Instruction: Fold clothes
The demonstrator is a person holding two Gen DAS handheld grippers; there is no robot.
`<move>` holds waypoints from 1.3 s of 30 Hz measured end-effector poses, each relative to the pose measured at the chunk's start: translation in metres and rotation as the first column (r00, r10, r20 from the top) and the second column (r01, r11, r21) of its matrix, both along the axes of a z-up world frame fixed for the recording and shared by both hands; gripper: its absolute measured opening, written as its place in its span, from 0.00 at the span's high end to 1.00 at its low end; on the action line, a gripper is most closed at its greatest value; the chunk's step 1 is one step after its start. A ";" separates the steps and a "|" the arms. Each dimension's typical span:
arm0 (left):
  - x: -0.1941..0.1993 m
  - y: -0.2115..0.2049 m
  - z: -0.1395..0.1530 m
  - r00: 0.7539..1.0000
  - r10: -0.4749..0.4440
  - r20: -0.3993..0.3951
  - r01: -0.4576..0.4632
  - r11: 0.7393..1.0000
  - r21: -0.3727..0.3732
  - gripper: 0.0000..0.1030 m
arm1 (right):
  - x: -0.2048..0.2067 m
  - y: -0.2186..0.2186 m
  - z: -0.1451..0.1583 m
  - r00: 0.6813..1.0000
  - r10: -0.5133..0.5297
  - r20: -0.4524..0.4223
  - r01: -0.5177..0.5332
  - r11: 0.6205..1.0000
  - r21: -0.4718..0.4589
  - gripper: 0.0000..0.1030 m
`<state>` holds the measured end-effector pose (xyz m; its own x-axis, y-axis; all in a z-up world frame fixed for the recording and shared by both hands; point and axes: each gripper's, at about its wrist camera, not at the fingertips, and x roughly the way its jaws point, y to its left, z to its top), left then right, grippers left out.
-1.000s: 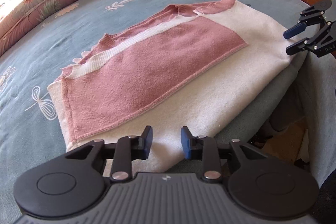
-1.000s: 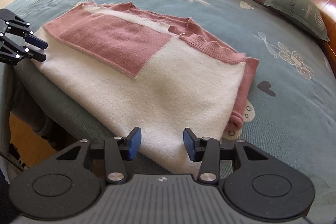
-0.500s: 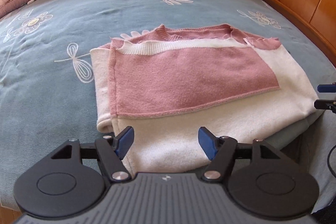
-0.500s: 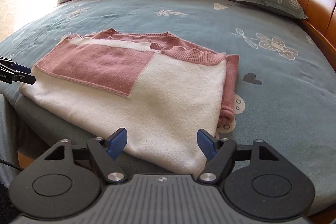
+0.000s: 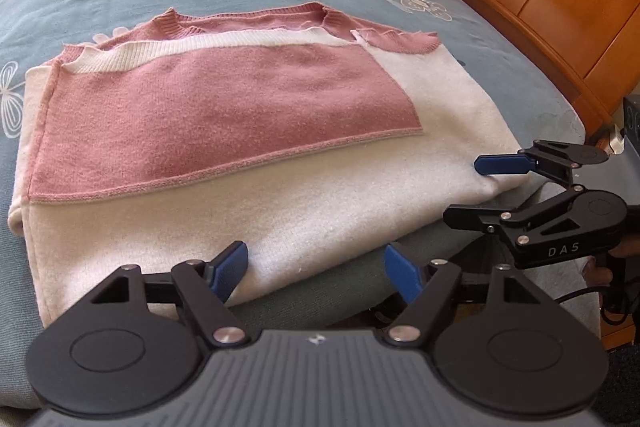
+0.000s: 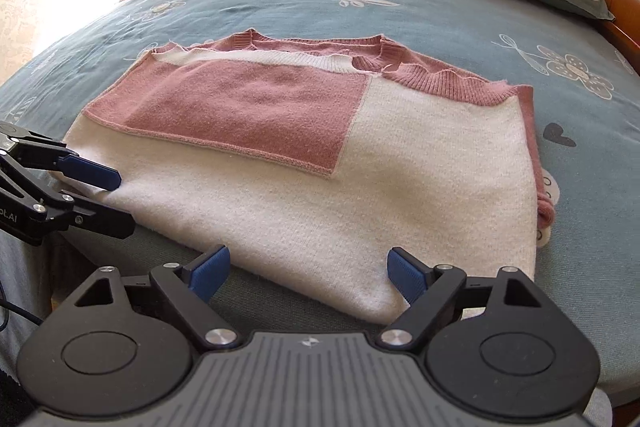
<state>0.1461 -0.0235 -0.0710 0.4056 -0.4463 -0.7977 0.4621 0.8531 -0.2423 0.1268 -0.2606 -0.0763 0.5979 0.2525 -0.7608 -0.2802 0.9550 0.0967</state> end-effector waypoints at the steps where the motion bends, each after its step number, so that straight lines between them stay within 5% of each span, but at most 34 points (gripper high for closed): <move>1: -0.001 0.005 0.006 1.000 0.010 0.014 -0.010 1.000 0.003 0.26 | -0.003 -0.003 0.000 1.000 -0.009 0.000 0.009 1.000 0.012 0.12; 4: 0.008 0.032 0.016 0.995 0.091 0.027 -0.091 0.996 0.000 0.22 | -0.006 -0.010 -0.002 0.999 -0.036 -0.002 0.036 0.999 0.041 0.07; 8: 0.022 0.065 0.001 0.967 0.247 -0.058 -0.243 0.967 0.072 0.24 | -0.007 -0.009 -0.006 0.999 -0.042 0.001 0.041 0.999 0.033 0.05; 18: 0.022 0.046 0.016 0.983 0.177 -0.049 -0.180 0.982 -0.054 0.21 | -0.008 0.005 0.009 0.999 0.005 0.045 -0.008 0.998 0.069 0.04; 22: 0.019 0.033 -0.006 0.974 0.197 -0.116 -0.196 0.980 0.018 0.23 | -0.014 0.007 0.008 0.999 0.008 0.051 -0.009 1.000 0.019 0.03; 28: 0.024 0.028 0.017 0.984 0.176 -0.038 -0.176 0.984 -0.012 0.20 | -0.016 -0.015 0.011 0.995 -0.069 0.069 0.067 0.997 0.034 0.01; 35: 0.021 0.015 -0.009 0.980 0.180 -0.090 -0.180 0.984 0.010 0.19 | -0.019 -0.027 -0.008 0.991 -0.132 0.005 0.132 0.991 0.002 0.00; 39: 0.024 0.014 0.007 0.986 0.156 -0.051 -0.156 0.988 -0.002 0.19 | -0.017 -0.033 0.007 0.990 -0.132 0.053 0.129 0.991 0.044 0.00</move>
<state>0.1702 -0.0093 -0.0641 0.4294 -0.3858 -0.8165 0.3106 0.9121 -0.2676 0.1101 -0.2936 -0.0696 0.6691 0.1996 -0.7158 -0.1597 0.9794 0.1239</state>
